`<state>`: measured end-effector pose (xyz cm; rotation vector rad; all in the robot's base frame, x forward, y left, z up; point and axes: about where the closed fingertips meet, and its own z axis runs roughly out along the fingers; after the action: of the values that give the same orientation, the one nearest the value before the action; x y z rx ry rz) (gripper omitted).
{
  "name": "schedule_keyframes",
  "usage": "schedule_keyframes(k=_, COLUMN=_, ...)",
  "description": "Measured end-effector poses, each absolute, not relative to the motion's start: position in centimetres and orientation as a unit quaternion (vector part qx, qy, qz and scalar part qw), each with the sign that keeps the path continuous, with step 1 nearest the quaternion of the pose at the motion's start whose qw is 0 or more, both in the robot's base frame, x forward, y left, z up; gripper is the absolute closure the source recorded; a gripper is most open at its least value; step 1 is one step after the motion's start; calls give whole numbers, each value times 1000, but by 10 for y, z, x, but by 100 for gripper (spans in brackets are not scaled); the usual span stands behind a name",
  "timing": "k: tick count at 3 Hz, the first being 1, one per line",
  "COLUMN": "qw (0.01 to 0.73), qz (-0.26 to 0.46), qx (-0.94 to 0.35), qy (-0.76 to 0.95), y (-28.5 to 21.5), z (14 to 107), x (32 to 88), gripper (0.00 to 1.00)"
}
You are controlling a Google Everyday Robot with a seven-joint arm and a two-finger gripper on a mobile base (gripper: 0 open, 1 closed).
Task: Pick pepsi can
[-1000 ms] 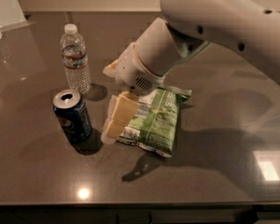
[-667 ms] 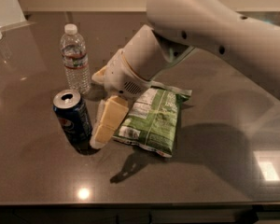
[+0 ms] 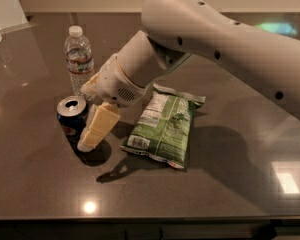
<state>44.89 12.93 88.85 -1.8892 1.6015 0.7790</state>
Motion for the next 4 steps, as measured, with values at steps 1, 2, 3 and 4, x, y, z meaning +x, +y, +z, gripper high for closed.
schedule_keyframes(k=1, qw=273, qz=296, qx=-701, qy=589, y=139, z=892, x=450, gripper=41)
schedule_keyframes(k=2, qw=269, qz=298, qx=-700, qy=590, y=142, z=894, x=450, gripper=64)
schedule_keyframes(k=3, qw=266, qz=290, qx=-699, qy=597, y=140, z=907, x=451, gripper=88)
schedule_keyframes(k=4, qw=263, qz=272, qx=-703, qy=602, y=135, z=934, x=449, gripper=100)
